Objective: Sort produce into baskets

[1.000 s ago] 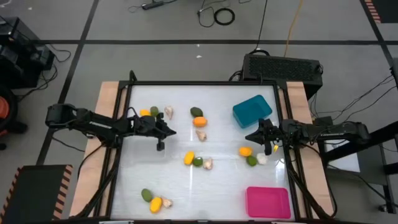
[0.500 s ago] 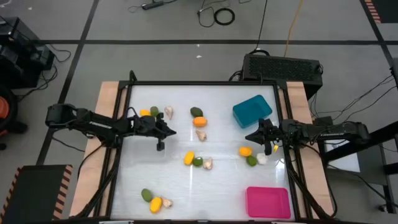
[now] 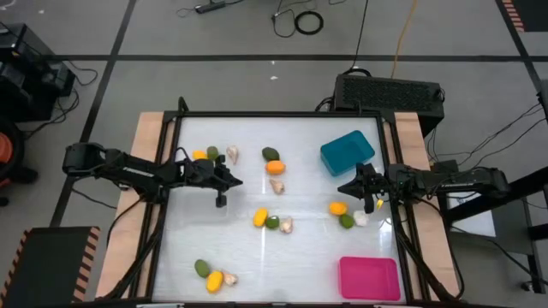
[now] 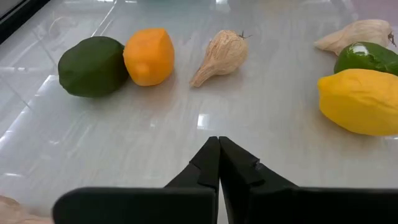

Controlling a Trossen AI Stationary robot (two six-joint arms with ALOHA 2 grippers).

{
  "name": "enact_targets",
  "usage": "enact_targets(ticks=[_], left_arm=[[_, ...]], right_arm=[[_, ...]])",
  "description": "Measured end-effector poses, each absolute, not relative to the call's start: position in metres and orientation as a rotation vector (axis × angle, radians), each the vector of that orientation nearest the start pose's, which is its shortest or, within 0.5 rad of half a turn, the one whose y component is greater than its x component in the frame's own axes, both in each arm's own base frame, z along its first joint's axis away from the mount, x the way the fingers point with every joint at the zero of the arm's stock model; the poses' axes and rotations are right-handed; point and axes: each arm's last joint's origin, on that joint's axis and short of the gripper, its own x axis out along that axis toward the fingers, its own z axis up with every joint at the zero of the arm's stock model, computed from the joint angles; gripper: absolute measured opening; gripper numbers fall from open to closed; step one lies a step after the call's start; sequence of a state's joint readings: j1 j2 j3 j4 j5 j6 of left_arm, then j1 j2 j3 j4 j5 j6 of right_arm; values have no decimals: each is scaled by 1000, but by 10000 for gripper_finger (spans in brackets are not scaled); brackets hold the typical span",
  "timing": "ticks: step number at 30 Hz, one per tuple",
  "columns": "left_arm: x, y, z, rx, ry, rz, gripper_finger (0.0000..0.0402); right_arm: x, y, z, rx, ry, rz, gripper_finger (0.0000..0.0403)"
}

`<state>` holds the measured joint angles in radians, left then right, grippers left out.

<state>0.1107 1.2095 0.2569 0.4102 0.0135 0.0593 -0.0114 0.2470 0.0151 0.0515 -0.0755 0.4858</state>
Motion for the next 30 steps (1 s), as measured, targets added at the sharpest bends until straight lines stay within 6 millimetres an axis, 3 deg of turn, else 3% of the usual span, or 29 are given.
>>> enact_targets(ticks=[20, 25, 30], left_arm=[[199, 22, 136, 24, 545, 78, 8], [199, 22, 136, 24, 545, 78, 8], [199, 22, 136, 25, 540, 79, 8]], right_arm=[[111, 1, 153, 478, 184, 15, 0], [112, -3, 160, 437, 86, -91, 0], [113, -4, 177, 302, -83, -79, 0]])
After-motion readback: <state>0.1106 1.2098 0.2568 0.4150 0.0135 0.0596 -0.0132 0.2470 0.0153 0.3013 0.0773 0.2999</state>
